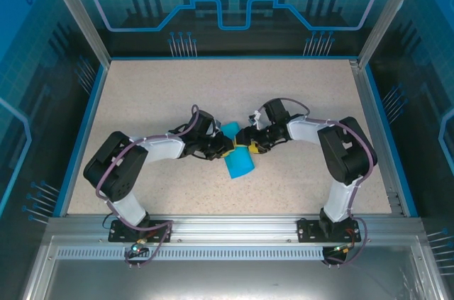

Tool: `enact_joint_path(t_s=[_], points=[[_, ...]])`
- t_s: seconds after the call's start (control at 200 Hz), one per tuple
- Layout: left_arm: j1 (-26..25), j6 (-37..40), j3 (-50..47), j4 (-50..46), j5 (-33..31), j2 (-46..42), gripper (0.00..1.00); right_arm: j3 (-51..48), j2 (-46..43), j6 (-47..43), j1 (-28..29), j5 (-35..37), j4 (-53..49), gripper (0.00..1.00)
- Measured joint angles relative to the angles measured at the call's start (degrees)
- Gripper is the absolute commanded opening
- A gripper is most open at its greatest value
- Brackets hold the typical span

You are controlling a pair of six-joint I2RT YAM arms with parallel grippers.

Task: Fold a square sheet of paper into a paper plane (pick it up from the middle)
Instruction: Fold the square sheet of paper in half at the center of the table.

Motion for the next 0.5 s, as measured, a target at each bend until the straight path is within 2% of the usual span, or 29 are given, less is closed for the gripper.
enact_joint_path(t_s=[0.32,0.5], points=[[0.0,0.5,-0.1,-0.1,0.1,0.0,0.29,0.9,0.4,-3.5,-0.1,-0.7,-2.3,0.51],[-0.1,1.6,-0.1,-2.9,-2.1,-1.7,0.44,-0.2,0.3,-1.6,-0.1,-0.3,-0.4,0.45]])
